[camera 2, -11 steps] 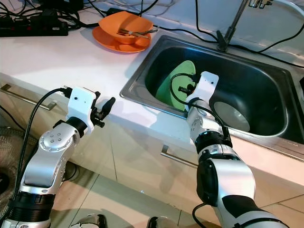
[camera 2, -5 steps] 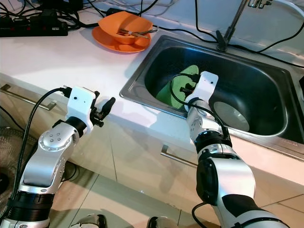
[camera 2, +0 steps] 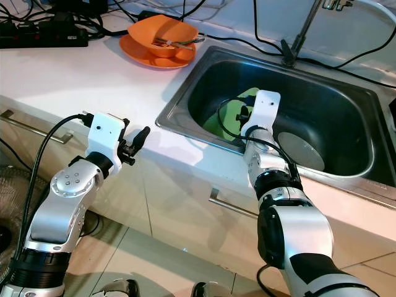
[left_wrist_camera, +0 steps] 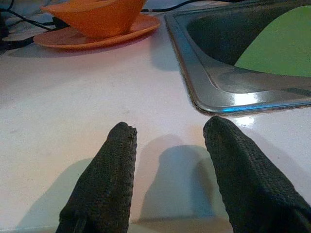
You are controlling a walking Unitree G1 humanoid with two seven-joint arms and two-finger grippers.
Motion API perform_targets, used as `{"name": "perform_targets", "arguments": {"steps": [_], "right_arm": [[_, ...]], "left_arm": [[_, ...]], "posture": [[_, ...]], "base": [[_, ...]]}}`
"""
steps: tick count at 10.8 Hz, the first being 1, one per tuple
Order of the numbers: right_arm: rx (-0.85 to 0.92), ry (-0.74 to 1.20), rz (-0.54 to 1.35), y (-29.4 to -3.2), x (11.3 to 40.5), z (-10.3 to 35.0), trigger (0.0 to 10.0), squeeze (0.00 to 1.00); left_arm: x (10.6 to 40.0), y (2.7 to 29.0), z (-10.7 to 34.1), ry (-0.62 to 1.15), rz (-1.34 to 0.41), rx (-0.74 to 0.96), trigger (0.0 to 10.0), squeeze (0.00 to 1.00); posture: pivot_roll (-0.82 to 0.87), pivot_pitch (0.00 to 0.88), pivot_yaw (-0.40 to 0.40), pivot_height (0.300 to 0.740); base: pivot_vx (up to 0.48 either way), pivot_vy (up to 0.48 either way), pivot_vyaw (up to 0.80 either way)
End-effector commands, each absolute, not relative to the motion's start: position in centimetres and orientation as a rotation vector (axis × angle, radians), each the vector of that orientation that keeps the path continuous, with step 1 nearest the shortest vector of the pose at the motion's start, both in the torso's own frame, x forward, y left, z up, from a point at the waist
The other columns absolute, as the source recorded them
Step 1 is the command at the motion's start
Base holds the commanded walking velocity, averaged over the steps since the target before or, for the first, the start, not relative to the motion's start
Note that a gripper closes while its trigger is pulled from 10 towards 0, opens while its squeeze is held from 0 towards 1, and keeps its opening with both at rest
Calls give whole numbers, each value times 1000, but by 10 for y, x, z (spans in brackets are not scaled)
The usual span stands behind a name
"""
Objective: Kitchen organization
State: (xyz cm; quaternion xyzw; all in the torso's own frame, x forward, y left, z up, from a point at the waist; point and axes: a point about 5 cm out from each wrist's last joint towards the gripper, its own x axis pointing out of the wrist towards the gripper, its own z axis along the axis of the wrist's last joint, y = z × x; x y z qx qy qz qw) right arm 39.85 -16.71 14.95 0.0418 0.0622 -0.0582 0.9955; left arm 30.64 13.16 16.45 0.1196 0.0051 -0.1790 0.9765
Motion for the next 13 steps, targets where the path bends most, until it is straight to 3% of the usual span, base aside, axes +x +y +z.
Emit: {"name": "perform_targets", "arguments": {"steps": [1,6,9,13], "right_arm": [[51,80,-119,-169,401,160,10000,0],[-143,14,-136,-171,401,167,10000,0],[-95,-67,-90,-161,400,173,10000,0],[-6,-316,-48,-152,376,200,10000,0]], "left_arm": [[305,129,152,71,-381,242,10000,0],[306,127,150,78,-388,246,10000,0],[307,128,150,61,-378,248,10000,0],[322,149,185,-176,-171,224,10000,0]], "posture": [[17,96,-101,740],[11,96,-103,740],[8,95,-104,740],[-25,84,-108,740]], "base": [[0,0,0],[0,0,0],[0,0,0],[0,0,0]]}}
